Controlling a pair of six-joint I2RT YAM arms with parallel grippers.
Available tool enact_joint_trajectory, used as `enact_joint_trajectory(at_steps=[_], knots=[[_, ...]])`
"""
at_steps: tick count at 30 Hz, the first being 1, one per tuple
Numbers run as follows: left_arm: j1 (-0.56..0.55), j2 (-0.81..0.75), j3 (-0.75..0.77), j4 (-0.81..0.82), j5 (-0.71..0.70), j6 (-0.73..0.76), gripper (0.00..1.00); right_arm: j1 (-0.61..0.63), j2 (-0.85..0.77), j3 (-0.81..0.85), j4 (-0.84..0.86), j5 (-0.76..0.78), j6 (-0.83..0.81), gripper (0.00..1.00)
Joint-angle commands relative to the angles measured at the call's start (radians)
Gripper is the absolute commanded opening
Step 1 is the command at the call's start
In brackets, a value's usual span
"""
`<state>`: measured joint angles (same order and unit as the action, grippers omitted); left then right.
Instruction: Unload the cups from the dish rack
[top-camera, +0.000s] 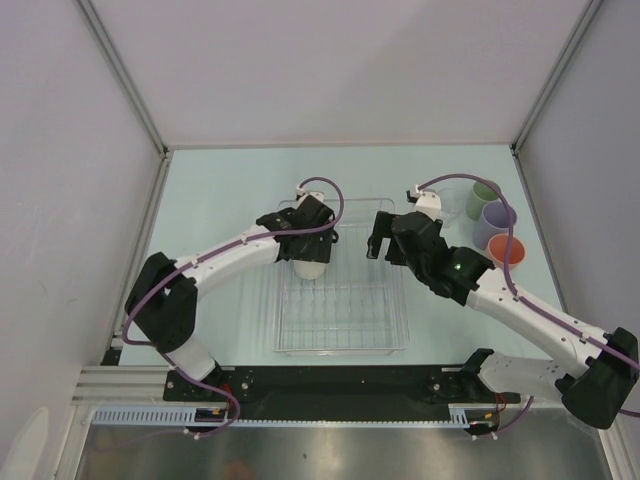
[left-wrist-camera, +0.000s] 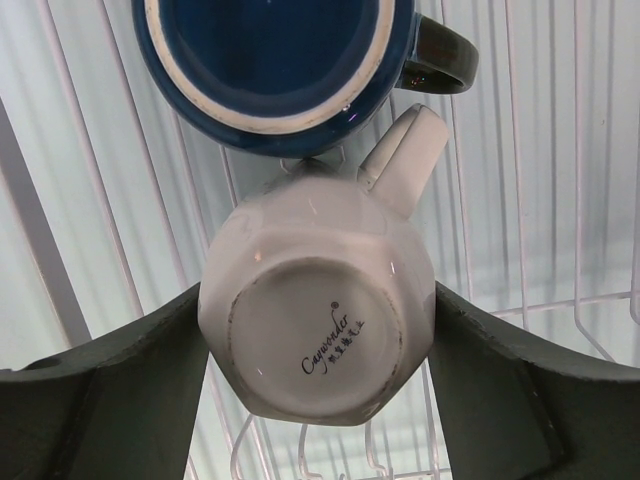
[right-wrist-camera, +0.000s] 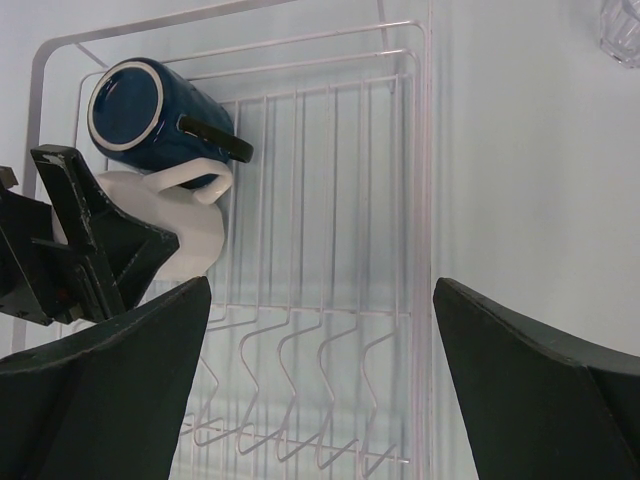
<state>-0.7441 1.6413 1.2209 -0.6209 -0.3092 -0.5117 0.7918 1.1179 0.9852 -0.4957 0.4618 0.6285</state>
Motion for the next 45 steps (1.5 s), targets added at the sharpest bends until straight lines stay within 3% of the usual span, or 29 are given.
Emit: enact_joint_trajectory(at_steps=[1,12,18,23,29,36,45], knots=[[0.000,-0.067,-0.009,0.039,0.002,0.025,0.00,-0.002,-0.020,0.010,0.025,0.008,0.005,1.00],[0.000,-0.256,0.084,0.020,0.019,0.085,0.00,-0.002,-0.038,0.058,0.000,0.035,-0.012,1.00],[0.002,-0.353,0.075,0.088,0.123,0.085,0.00,-0.002,-0.072,0.081,-0.017,0.055,-0.021,1.00],[0.002,-0.527,-0.115,0.370,0.301,0.065,0.00,-0.025,-0.131,0.090,-0.017,0.037,-0.024,1.00],[0.023,-0.595,-0.224,0.576,0.481,0.019,0.00,-0.068,-0.251,0.061,0.042,-0.037,-0.018,1.00],[0.147,-0.617,-0.408,0.975,0.674,-0.245,0.00,-0.089,-0.401,-0.066,0.186,-0.193,0.008,1.00],[0.241,-0.515,-0.577,1.470,0.769,-0.549,0.00,-0.098,-0.501,-0.213,0.365,-0.405,0.080,0.98]])
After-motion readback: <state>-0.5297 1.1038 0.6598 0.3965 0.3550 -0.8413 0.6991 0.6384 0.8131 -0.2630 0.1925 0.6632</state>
